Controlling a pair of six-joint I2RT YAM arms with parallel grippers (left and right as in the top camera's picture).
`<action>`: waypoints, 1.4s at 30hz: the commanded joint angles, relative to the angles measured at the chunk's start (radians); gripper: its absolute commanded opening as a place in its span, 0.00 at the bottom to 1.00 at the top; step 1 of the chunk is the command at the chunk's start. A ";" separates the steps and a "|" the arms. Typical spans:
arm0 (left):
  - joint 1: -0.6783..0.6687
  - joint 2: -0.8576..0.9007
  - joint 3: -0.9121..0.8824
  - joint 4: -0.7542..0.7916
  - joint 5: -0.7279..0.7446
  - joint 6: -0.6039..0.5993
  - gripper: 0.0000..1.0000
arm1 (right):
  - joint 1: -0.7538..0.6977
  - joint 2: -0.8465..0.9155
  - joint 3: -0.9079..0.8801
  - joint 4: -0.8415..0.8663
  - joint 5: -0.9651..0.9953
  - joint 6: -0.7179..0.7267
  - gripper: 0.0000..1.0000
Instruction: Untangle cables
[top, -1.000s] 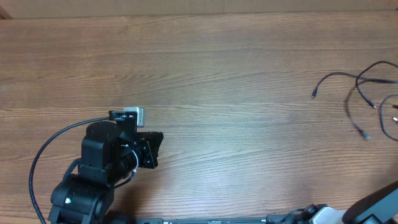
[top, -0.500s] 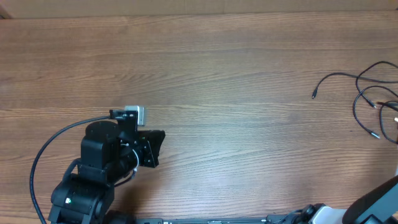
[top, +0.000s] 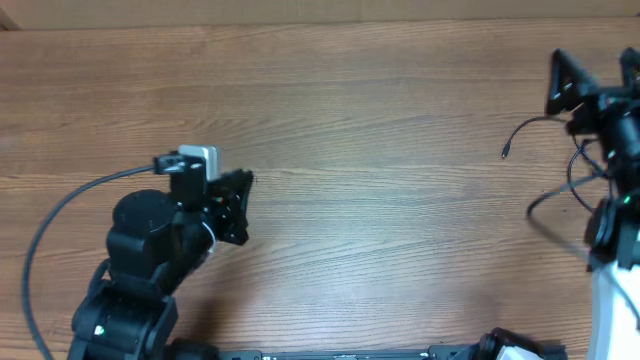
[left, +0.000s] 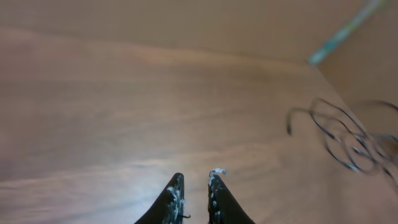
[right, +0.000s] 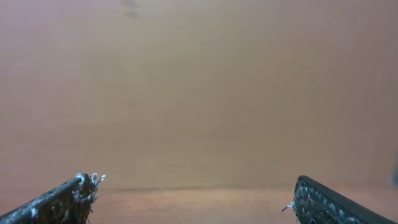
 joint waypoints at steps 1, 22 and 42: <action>-0.006 -0.007 0.071 0.007 -0.119 0.033 0.15 | 0.073 -0.077 0.019 -0.041 0.042 -0.130 1.00; -0.006 -0.007 0.140 -0.065 -0.008 0.040 0.21 | 0.126 0.527 0.019 -0.406 0.369 0.100 0.80; -0.006 -0.007 0.140 -0.049 -0.006 0.045 0.35 | 0.123 0.785 0.019 -0.292 0.525 0.158 0.67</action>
